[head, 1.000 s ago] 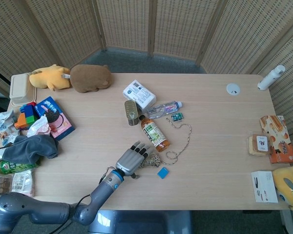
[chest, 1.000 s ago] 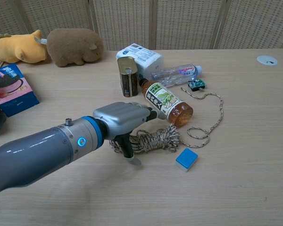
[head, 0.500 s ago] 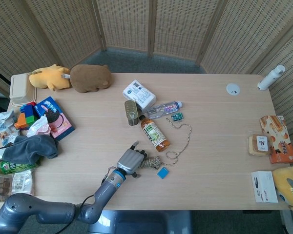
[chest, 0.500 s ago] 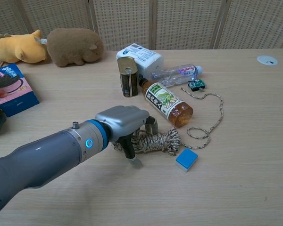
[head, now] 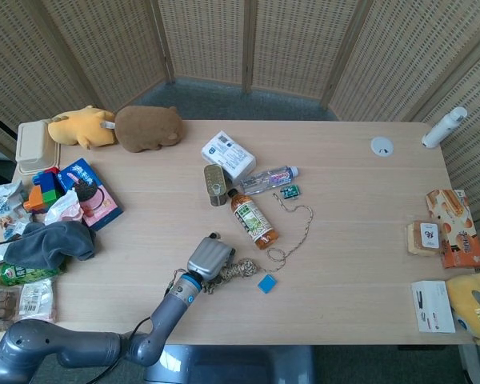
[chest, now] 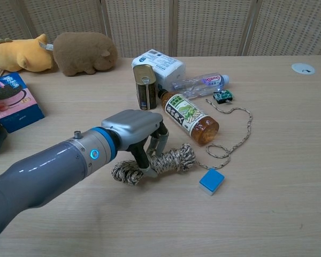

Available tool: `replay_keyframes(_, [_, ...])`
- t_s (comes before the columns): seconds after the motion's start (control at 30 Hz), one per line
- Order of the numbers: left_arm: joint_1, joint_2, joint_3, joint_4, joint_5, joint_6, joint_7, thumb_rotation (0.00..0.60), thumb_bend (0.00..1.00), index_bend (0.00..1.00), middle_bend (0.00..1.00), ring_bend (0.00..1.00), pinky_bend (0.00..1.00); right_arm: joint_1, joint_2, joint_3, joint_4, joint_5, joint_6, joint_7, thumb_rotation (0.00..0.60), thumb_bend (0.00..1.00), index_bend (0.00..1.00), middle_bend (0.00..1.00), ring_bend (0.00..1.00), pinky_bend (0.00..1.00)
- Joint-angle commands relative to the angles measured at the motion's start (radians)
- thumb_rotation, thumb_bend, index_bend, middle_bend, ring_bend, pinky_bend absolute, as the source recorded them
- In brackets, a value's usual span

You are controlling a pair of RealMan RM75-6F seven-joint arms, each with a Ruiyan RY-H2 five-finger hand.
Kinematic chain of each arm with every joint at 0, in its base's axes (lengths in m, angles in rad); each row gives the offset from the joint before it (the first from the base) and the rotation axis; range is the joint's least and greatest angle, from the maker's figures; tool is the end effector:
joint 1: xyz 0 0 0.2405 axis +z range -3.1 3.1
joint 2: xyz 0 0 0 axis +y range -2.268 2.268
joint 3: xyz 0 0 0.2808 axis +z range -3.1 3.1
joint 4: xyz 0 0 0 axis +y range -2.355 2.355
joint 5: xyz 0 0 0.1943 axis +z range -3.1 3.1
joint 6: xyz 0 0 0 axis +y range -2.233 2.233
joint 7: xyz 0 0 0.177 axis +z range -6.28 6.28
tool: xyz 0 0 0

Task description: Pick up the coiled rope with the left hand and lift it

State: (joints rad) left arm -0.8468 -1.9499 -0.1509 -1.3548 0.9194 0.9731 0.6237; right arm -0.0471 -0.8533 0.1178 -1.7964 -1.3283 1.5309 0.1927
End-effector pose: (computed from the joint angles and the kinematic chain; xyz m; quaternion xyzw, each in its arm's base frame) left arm -0.0878 0.3338 -0.1488 -0.7879 -0.3864 -0.3269 0.3507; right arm -0.3387 -0.1789 0.2840 0.4712 -0.4424 0.3982 0.6509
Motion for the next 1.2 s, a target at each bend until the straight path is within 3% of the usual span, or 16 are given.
replay_keyframes(0.03, [0.007,0.012,-0.002,-0.007,0.006,0.003,-0.010,0.600,0.18,0.69,0.77,0.80,0.45,0.000,-0.003,0.002,0.001,-0.002,0.002,0.001,0.600,0.01,0.00,0.00,0.00,0.00])
replay_keyframes(0.3, [0.018,0.082,-0.032,-0.062,0.031,0.030,-0.034,0.600,0.18,0.71,0.79,0.82,0.47,0.000,-0.010,0.006,0.004,-0.006,0.006,0.005,0.600,0.01,0.00,0.00,0.00,0.00])
replay_keyframes(0.6, [0.030,0.237,-0.102,-0.232,0.077,0.084,-0.070,0.600,0.18,0.70,0.79,0.82,0.47,0.002,-0.023,0.006,0.014,-0.014,0.000,0.014,0.600,0.01,0.00,0.00,0.00,0.00])
replay_keyframes(0.87, [0.030,0.395,-0.210,-0.382,0.072,0.118,-0.118,0.600,0.17,0.70,0.79,0.82,0.47,0.008,-0.039,0.005,0.026,-0.019,-0.011,0.019,0.600,0.01,0.00,0.00,0.00,0.00])
replay_keyframes(1.2, [-0.007,0.502,-0.352,-0.466,0.014,0.167,-0.156,0.600,0.17,0.70,0.79,0.82,0.47,0.013,-0.074,0.003,0.051,-0.020,-0.024,0.036,0.600,0.01,0.00,0.00,0.00,0.00])
